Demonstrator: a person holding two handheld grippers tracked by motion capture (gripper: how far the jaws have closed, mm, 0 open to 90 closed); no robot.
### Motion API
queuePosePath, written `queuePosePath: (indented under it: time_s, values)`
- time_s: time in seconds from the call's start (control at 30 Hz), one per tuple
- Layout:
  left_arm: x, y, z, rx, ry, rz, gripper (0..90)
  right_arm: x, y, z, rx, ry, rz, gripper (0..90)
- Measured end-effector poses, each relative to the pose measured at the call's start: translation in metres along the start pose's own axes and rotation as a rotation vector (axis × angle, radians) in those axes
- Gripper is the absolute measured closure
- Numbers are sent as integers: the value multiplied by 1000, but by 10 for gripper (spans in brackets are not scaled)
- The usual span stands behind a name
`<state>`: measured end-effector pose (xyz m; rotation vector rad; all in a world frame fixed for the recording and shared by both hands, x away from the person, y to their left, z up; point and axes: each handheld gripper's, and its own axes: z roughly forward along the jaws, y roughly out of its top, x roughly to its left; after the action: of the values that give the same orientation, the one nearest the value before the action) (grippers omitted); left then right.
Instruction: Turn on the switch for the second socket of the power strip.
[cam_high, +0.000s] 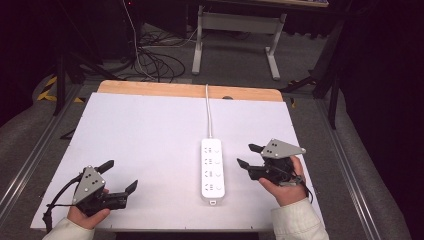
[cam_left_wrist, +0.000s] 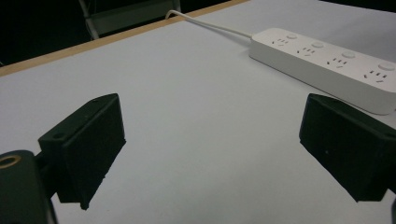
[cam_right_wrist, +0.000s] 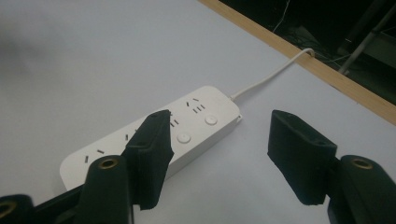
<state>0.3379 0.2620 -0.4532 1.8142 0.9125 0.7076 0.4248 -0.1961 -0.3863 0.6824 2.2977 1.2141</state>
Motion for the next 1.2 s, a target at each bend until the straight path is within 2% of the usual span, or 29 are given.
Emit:
queuePosePath:
  time_s: [0.53, 0.93, 1.0, 1.2]
  values:
    - [0, 0, 0, 2, -8, 5, 72, 3, 29, 29, 26, 51, -38, 425]
    - [0, 0, 0, 1, -10, 4, 73, 5, 42, 52, 45, 83, -43, 431]
    - [0, 0, 0, 1, -10, 2, 73, 4, 43, 60, 46, 105, -33, 432]
    - [0, 0, 0, 0, -11, 2, 72, 3, 46, 72, 57, 118, -28, 449]
